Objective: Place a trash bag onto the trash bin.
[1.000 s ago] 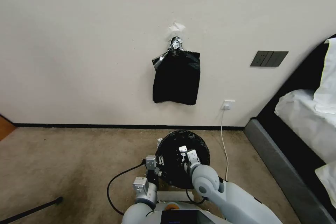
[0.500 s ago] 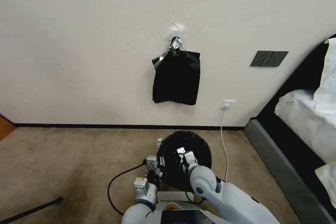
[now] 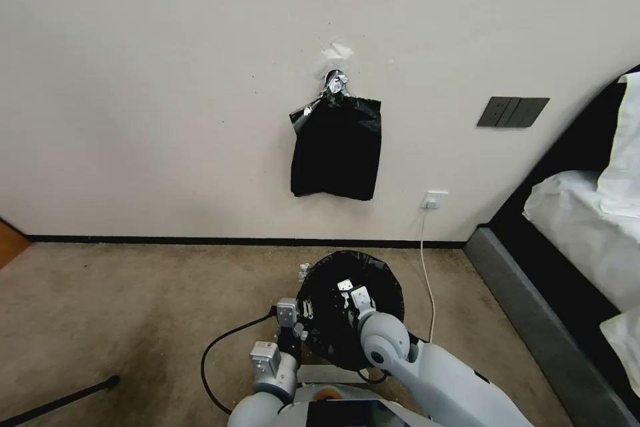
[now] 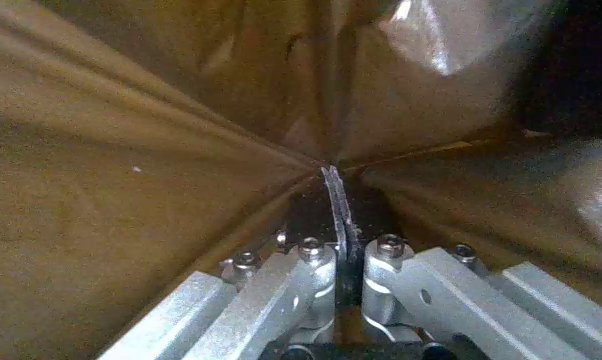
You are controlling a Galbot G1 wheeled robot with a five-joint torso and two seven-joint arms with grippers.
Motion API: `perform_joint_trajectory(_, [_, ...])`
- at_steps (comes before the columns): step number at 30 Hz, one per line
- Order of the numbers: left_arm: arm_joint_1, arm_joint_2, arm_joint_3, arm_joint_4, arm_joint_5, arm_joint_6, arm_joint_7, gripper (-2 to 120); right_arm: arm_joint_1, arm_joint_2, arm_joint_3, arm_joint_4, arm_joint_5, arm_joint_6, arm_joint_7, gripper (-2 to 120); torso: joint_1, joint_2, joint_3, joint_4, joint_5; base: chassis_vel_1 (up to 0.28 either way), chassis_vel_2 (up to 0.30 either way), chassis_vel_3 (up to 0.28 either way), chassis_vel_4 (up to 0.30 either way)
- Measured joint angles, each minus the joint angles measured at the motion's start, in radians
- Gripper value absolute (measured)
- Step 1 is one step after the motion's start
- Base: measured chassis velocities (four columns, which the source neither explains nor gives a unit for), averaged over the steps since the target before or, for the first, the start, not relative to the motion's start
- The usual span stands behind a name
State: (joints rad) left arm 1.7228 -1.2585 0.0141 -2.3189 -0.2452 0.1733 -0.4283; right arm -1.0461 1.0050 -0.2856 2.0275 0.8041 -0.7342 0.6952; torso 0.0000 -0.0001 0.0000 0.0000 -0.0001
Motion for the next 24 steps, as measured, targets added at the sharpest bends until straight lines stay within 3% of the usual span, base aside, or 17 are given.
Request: perform_joint_trajectory(24, [0.017,0.002,-0.001,-0.021,0.012,0.001,0.018,1,0.013,0.012,-0.005,-0.02,0.009,0.001,0.0,0,0.0,0.0,0.0,0.0,0.0001,0.0,0.0,0.0,0.0])
